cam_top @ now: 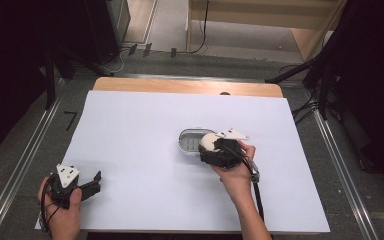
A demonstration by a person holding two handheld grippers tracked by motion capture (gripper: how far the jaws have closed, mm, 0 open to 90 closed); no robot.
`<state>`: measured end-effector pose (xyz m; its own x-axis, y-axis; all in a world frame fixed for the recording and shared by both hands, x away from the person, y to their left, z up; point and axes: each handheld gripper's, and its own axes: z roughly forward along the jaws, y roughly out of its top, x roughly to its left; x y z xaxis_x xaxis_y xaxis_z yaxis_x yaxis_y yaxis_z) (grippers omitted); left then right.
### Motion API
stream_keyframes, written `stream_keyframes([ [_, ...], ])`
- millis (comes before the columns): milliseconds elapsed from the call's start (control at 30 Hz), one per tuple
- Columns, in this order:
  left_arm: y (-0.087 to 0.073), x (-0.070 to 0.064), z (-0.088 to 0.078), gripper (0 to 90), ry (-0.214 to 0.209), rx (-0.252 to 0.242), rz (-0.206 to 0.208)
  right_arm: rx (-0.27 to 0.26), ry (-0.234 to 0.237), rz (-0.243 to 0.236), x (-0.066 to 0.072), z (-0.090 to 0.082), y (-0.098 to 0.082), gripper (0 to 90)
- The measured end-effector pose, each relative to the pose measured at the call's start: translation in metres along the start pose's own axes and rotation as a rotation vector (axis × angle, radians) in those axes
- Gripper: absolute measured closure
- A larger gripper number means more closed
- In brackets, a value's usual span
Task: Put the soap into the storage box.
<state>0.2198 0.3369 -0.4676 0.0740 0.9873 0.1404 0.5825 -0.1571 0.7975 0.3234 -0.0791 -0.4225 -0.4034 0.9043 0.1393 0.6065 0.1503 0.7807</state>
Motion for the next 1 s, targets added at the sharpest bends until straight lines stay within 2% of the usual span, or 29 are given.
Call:
stream_keyframes([
  [1000,0.0,0.001,0.0,14.4,-0.003,0.002,-0.004,0.028,0.012,0.008,0.016,0.025,0.011,25.5],
])
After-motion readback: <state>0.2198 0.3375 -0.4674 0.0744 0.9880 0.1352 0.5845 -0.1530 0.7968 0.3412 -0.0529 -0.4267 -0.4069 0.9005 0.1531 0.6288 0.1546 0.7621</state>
